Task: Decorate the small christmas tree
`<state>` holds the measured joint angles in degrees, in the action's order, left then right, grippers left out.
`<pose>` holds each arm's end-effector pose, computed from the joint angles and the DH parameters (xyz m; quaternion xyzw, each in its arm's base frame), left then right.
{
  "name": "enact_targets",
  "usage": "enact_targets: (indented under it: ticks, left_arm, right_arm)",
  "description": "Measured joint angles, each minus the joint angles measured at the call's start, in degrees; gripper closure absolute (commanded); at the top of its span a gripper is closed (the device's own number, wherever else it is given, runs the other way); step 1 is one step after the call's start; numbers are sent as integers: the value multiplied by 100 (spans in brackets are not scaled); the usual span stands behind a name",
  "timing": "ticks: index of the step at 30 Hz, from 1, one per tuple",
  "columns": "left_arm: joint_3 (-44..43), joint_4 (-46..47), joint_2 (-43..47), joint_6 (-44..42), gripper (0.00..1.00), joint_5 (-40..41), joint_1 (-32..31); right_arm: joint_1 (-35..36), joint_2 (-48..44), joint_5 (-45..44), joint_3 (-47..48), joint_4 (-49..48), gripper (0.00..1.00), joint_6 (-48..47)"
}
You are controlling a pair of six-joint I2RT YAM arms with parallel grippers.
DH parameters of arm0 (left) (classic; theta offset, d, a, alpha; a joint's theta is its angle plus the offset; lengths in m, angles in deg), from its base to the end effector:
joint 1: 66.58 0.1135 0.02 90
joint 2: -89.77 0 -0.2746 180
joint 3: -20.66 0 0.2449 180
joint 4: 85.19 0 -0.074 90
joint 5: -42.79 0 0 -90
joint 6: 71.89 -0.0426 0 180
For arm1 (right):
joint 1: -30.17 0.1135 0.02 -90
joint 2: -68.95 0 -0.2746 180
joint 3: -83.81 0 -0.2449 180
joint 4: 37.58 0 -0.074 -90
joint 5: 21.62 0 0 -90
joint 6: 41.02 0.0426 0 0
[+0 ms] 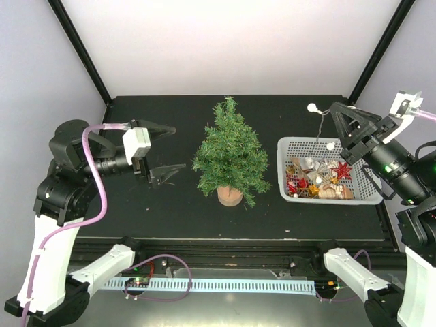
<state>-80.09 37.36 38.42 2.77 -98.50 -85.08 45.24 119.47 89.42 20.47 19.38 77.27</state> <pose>0.0914 -0.0656 0.4998 0.4696 0.5686 -0.3429 0.5819 0.0508 0.0295 0.5676 -0.0647 0.6491 0.3865 0.6519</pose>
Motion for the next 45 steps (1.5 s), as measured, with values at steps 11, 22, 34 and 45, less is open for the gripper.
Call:
enact_targets:
  ticks: [11, 22, 34, 45]
  left_arm:
    - [-48, 66, -354, 234, 8, -116, -540]
    - [-431, 42, -1141, 68, 23, -66, -1539]
    - [-1276, -131, -2236, -339, 21, 632, -2771]
    - [-1847, -197, -3333, -741, 23, 1829, -4026]
  right_arm:
    - [4, 63, 1060, 103, -332, 98, 372]
    - [4, 63, 1906, -212, -1384, 98, 1156]
    - [4, 63, 2251, -750, -2251, 98, 1847]
    - [7, -46, 2380, -911, -2474, 98, 2028]
